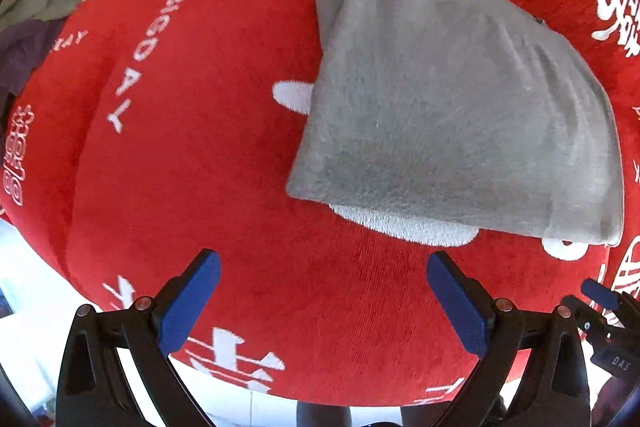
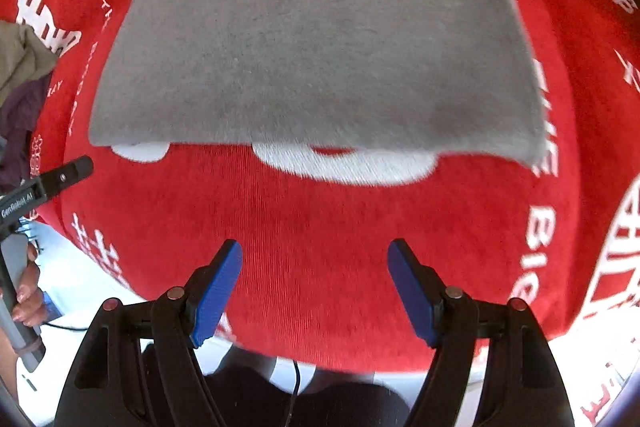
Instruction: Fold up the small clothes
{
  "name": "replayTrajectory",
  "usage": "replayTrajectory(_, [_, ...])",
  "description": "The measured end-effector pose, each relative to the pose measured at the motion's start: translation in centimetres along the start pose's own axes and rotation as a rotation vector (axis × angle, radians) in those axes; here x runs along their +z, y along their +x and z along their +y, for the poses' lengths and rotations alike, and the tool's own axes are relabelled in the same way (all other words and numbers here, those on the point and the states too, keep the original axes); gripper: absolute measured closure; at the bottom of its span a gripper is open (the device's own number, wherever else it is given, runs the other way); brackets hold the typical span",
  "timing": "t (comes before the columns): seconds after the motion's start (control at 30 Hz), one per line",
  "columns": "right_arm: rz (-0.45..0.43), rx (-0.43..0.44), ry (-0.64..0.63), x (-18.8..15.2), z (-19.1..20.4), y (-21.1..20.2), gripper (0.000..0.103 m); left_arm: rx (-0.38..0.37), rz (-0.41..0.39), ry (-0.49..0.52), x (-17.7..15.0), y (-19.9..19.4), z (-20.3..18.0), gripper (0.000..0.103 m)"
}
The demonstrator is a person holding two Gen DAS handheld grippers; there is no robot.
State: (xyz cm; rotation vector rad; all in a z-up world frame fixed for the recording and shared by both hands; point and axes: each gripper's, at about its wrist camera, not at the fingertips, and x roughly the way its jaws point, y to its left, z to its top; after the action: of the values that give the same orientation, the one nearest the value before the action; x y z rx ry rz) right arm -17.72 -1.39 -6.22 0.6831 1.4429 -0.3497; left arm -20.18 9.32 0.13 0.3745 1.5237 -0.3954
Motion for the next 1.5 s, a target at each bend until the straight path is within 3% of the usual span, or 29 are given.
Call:
replayTrajectory(0.47, [-0.064, 0.183, 0.018, 3.3, 2.9, 1.5, 0.025, -0.025, 0.010, -0.005, 1.2, 1.1, 0.6, 0.000])
replayTrajectory(0.53, [-0.059, 0.233, 0.059, 3.7, 2.9, 2.0, 0.025, -0.068, 0.000, -0.029, 1.4, 1.0, 1.3, 0.000])
replayTrajectory(0.73, [-0.056, 0.469, 0.238, 3.5, 2.8, 3.7, 0.025, -0.321, 0.005, -0.195, 1.8, 1.4, 5.8, 0.000])
replayTrajectory(0.83, [-0.052, 0.544, 0.300, 3.6, 3.0, 4.7, 0.025, -0.417, -0.001, -0.248, 1.6, 1.6, 7.2, 0.000])
replayTrajectory(1.13, [-0.113, 0.740, 0.514, 4.1, 2.3, 6.6, 0.023, -0.580, 0.005, -0.292, 1.4, 2.9, 6.9, 0.000])
replayTrajectory(1.17, [-0.112, 0.766, 0.539, 4.3, 2.1, 6.8, 0.025, -0.588, 0.002, -0.295, 1.3, 3.1, 6.6, 0.000])
replayTrajectory(1.23, [-0.099, 0.821, 0.575, 4.7, 2.1, 7.3, 0.045, -0.602, 0.002, -0.306, 1.2, 3.3, 6.0, 0.000])
replayTrajectory(1.3, [-0.089, 0.824, 0.600, 5.0, 2.0, 7.7, 0.093, -0.613, 0.000, -0.314, 1.3, 3.4, 5.5, 0.000])
replayTrajectory(1.5, [-0.133, 0.899, 0.556, 5.5, 1.1, 5.2, 0.094, -0.665, -0.048, -0.352, 3.0, 3.2, 4.5, 0.000])
